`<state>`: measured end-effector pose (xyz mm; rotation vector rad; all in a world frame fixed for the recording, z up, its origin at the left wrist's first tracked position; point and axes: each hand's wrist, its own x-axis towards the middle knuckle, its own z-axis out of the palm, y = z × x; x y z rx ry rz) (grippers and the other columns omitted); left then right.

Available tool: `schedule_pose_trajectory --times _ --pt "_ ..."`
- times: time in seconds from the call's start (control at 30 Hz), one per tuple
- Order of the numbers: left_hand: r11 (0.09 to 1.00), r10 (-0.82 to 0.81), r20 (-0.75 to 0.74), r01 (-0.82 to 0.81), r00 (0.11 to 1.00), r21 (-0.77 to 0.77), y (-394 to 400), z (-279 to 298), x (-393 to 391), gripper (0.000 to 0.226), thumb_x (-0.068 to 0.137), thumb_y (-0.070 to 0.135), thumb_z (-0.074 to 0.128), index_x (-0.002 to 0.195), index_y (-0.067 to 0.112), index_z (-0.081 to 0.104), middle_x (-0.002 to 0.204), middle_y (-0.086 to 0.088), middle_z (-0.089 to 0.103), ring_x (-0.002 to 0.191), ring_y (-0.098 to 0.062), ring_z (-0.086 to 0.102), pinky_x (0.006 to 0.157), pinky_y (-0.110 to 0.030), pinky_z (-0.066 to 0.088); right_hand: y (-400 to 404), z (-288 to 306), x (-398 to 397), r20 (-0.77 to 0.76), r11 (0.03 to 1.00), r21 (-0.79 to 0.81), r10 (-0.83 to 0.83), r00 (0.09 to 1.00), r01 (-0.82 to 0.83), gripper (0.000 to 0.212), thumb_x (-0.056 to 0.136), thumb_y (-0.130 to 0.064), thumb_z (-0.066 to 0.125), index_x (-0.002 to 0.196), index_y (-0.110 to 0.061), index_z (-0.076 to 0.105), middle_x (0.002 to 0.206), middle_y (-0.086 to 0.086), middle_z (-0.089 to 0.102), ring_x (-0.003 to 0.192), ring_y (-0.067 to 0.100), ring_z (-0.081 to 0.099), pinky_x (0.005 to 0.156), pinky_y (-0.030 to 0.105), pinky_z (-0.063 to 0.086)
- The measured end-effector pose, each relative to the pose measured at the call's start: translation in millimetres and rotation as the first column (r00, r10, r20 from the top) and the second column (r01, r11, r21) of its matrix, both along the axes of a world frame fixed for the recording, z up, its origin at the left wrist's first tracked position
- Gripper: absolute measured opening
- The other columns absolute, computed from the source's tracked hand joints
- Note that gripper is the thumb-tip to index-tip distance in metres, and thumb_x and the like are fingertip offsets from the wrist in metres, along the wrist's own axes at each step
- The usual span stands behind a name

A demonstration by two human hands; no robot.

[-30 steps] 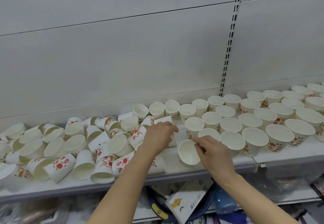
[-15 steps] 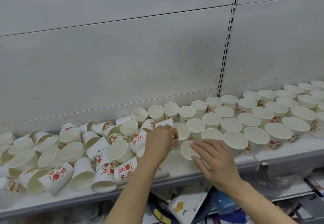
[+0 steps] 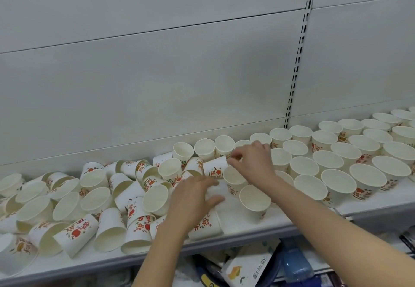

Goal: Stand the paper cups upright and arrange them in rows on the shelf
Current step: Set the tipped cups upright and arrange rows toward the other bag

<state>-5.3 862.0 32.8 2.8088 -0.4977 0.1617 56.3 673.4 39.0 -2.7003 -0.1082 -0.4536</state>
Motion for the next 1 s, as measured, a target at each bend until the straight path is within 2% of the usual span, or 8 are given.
schedule_pose_trajectory --times 0.1,0.2,0.37,0.53,0.63,0.73,0.87,1.0 --pt "0.997 -0.059 -0.103 0.065 0.993 0.052 9.3 -15.1 -31.2 0.074 0.076 0.072 0.057 0.142 0.043 0.038 0.150 0.020 0.034 0.136 -0.007 0.031 0.111 -0.032 0.028 15.6 -5.3 34.9 -0.173 0.983 -0.176 -0.084 0.981 0.053 0.036 0.082 -0.055 0.052 0.083 -0.024 0.071 0.089 0.000 0.068 0.101 0.025 0.050 0.085 0.038 0.027" --pt "0.994 -0.059 -0.074 0.065 0.996 0.092 17.5 -30.5 -45.7 0.083 0.079 0.061 0.061 0.148 0.043 0.019 0.154 0.020 0.023 0.138 -0.008 0.024 0.113 -0.029 0.020 22.6 -13.6 50.8 -0.250 0.968 -0.226 -0.163 0.954 0.106 0.039 0.078 -0.058 0.056 0.080 -0.019 0.057 0.095 0.006 0.066 0.105 0.028 0.051 0.088 0.039 0.028" --pt "0.993 -0.073 0.013 0.072 0.997 0.095 10.4 -38.8 -42.4 0.081 0.086 0.049 0.058 0.150 0.041 0.010 0.146 0.015 0.031 0.128 -0.013 0.032 0.107 -0.028 0.028 38.3 -11.7 57.9 -0.236 0.964 -0.190 -0.231 0.944 0.189 0.028 0.074 -0.044 0.065 0.078 -0.020 0.050 0.096 0.006 0.068 0.101 0.027 0.056 0.089 0.038 0.029" --pt "0.998 -0.055 0.041 0.055 0.998 -0.006 3.0 -43.7 -43.0 0.073 0.083 0.051 0.057 0.145 0.038 0.021 0.140 0.014 0.036 0.123 -0.014 0.038 0.101 -0.028 0.034 44.5 -7.8 58.5 -0.301 0.969 -0.024 -0.242 0.922 0.246 0.016 0.072 -0.036 0.066 0.080 -0.021 0.067 0.084 -0.001 0.069 0.088 0.023 0.061 0.078 0.034 0.029" --pt "0.976 0.006 0.035 0.002 0.999 -0.219 -4.2 -45.6 -47.1 0.065 0.082 0.049 0.059 0.139 0.036 0.030 0.136 0.019 0.037 0.122 -0.006 0.040 0.090 -0.018 0.032 38.7 -5.7 42.2 -0.185 0.981 0.120 -0.132 0.974 0.155 0.007 0.075 -0.025 0.065 0.077 -0.023 0.072 0.081 -0.004 0.071 0.081 0.020 0.063 0.076 0.031 0.042" --pt "0.954 0.023 0.030 -0.013 0.999 -0.301 -13.0 -51.8 -47.2 0.066 0.085 0.050 0.060 0.140 0.032 0.030 0.137 0.017 0.036 0.123 -0.004 0.041 0.088 -0.015 0.033 33.4 -8.8 24.3 -0.038 0.996 0.087 -0.008 0.999 0.011 0.007 0.078 -0.022 0.066 0.076 -0.021 0.072 0.079 -0.005 0.070 0.078 0.019 0.061 0.067 0.029 0.038" --pt "0.957 0.023 0.008 -0.020 1.000 -0.289 -13.0 -56.9 -42.3 0.078 0.086 0.052 0.061 0.148 0.030 0.020 0.140 0.012 0.035 0.121 -0.009 0.043 0.090 -0.022 0.042 25.7 -22.1 14.4 -0.035 1.000 -0.015 0.018 0.999 -0.018 0.011 0.084 -0.025 0.065 0.085 -0.021 0.075 0.085 0.000 0.072 0.085 0.025 0.062 0.067 0.026 0.027" --pt "0.977 -0.025 -0.020 0.020 0.999 -0.213 -6.8 -55.0 -43.9 0.095 0.084 0.049 0.065 0.153 0.030 0.003 0.148 0.009 0.030 0.129 -0.012 0.034 0.099 -0.026 0.038 19.6 -22.5 6.3 0.026 0.994 0.074 0.075 0.997 -0.077 0.013 0.086 -0.028 0.066 0.090 -0.021 0.077 0.087 0.001 0.074 0.085 0.027 0.062 0.073 0.033 0.039"
